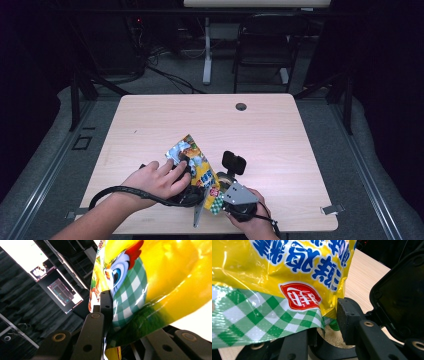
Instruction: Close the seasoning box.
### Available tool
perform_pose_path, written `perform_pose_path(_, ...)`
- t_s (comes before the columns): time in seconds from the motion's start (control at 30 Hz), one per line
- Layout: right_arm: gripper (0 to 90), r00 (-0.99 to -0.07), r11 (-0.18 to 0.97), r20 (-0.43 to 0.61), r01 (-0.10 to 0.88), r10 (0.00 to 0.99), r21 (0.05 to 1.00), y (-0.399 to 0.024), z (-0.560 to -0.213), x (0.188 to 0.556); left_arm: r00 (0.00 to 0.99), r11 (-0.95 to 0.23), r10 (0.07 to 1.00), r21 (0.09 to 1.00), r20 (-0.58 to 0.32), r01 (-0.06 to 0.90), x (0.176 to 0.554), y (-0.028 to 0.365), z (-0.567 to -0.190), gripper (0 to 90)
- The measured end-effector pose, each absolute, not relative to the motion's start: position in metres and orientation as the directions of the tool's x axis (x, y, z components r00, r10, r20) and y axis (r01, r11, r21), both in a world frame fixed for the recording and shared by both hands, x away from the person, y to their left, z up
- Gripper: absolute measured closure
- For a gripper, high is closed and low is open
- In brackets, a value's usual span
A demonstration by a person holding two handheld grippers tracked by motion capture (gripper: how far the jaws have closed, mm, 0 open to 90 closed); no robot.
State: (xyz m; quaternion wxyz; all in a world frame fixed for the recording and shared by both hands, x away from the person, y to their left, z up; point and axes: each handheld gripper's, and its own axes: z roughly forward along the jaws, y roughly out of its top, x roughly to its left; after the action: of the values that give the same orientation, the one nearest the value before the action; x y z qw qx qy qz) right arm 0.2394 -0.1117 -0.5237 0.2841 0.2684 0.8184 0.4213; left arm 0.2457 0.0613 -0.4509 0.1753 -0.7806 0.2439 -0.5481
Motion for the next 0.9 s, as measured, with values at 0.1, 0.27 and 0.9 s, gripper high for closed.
perform_pose_path(0.1,70.8,-0.694,0.499,-0.242,0.193,0.678,0.845,-0.111,-0.523,0.239,0.308,-0.845,-0.535,-0.501,0.787,-0.187,0.248,0.066,-0.452,84.9)
perform_pose_path(0.27,71.1,-0.695,0.495,-0.237,0.195,0.679,0.847,-0.111,-0.523,0.238,0.317,-0.860,-0.510,-0.475,0.800,-0.184,0.248,0.071,-0.456,85.4)
perform_pose_path(0.9,72.7,-0.705,0.490,-0.231,0.187,0.671,0.851,-0.109,-0.523,0.238,0.373,-0.904,-0.427,-0.389,0.824,-0.175,0.252,0.084,-0.464,86.7)
